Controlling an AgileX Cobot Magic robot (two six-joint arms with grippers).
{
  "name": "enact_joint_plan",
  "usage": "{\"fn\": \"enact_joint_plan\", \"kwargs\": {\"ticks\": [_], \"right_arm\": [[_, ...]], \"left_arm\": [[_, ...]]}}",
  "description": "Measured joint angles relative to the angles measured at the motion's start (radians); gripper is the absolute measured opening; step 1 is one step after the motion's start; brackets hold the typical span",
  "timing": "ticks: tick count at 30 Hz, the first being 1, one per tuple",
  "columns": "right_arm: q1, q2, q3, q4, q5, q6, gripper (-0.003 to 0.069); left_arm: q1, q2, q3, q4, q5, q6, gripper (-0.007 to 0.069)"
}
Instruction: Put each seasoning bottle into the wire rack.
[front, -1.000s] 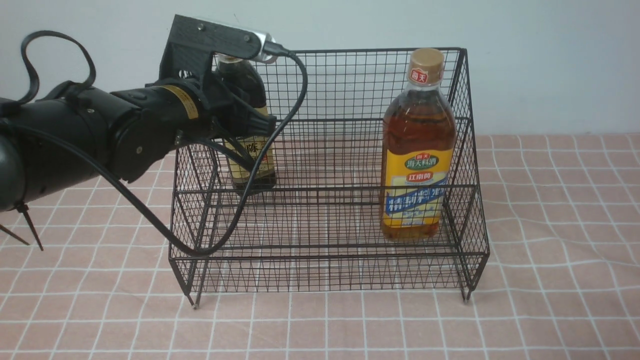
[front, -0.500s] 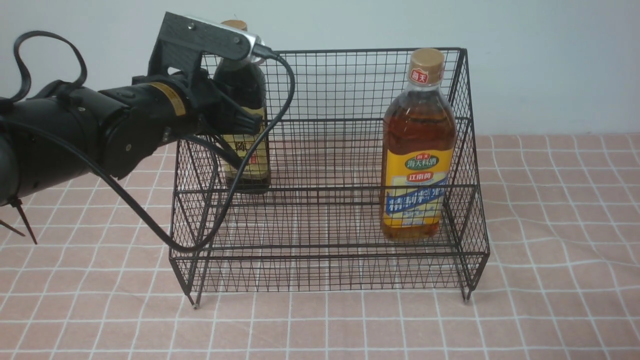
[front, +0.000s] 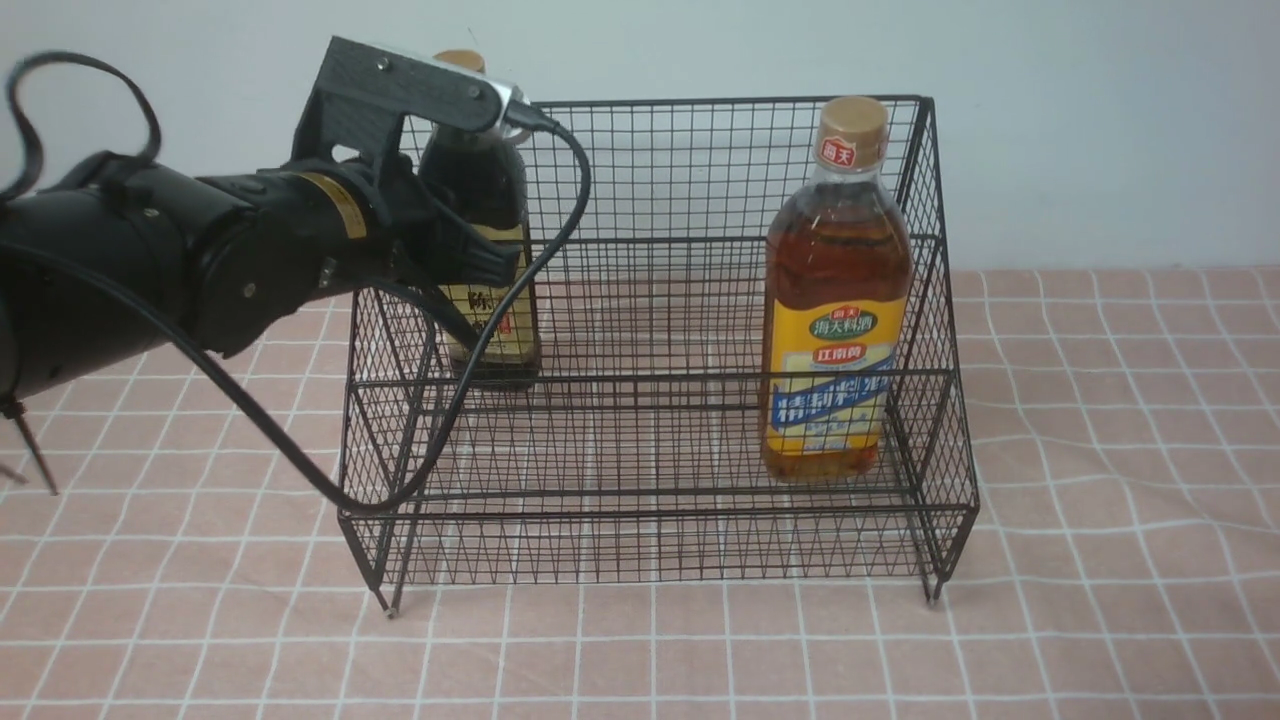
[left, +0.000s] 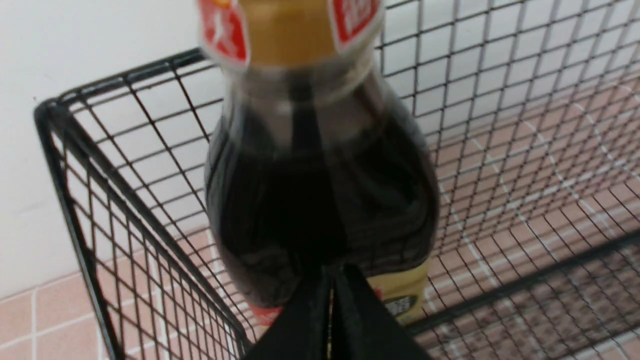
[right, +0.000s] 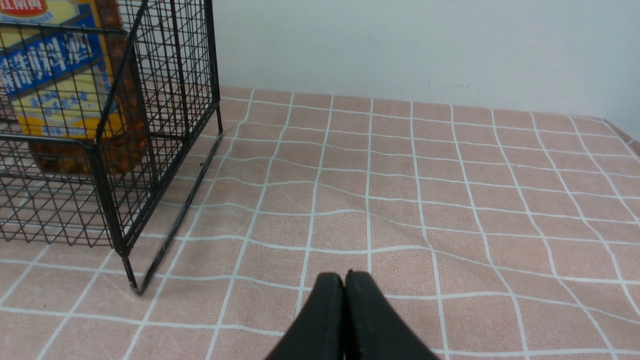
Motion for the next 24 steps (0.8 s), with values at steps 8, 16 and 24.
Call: {"fn": "enact_joint_plan", "kwargs": {"ticks": [8,16,24], "right_arm": [[0.0,0.0,0.0,0.0,0.0,0.0,-0.0014],[0.0,0.0,0.0,0.0,0.0,0.0,-0.0014],[0.0,0.0,0.0,0.0,0.0,0.0,-0.0014]], "left_arm": [[-0.008,-0.19,0.0,0.0,0.135,0.0,-0.0007],[-0.008,-0.463,0.0,0.0,0.232,0.0,-0.0007],[-0.008,-0.679,0.0,-0.001,0.297,0.0,-0.0007]]}}
